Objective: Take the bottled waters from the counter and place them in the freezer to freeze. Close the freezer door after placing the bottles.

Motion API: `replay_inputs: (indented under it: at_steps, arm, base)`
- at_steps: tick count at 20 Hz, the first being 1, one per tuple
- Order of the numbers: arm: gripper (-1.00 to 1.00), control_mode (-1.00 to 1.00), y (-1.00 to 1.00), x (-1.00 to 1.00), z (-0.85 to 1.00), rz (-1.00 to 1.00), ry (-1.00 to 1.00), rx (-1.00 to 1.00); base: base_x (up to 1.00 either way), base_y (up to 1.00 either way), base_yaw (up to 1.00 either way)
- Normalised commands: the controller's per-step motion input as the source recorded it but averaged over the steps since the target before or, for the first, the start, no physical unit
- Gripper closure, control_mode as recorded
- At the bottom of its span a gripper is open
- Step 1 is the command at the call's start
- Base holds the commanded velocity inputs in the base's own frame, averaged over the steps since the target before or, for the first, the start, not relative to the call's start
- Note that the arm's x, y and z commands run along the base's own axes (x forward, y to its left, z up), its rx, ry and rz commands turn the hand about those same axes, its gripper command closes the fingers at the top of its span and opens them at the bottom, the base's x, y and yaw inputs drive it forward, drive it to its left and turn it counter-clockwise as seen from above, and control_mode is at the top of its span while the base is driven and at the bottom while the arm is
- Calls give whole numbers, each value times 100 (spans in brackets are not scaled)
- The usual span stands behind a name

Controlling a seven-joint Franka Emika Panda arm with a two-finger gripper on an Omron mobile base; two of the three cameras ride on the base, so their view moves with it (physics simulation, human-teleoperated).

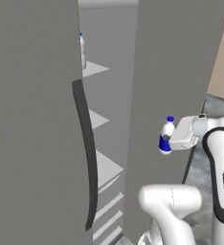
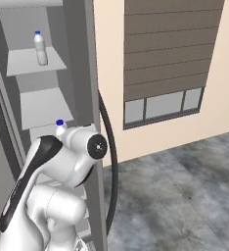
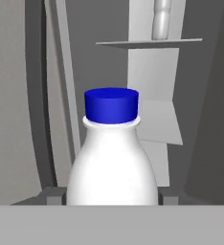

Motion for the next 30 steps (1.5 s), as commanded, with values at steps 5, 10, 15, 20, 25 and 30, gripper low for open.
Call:
replay_inputs:
  at_steps: [5,10,15,20,25,30]
  arm:
    - [100,-100,43,-40,0,0,-1,-3]
    - [100,-100,70,1,0,-4,0,-6]
    - [100,-100,84,16,-5,-15,0,0]
    - [100,-100,31,71,-25,-33,0,0]
    - [100,-100,25,92,-36,-32,0,0]
    - [100,-100,-1,77,-44,-4,0,0]
  base:
    - [0,0,0]
    - [0,0,0]
    - [0,0,0]
    - [0,0,0]
    - [0,0,0]
    - [0,0,0]
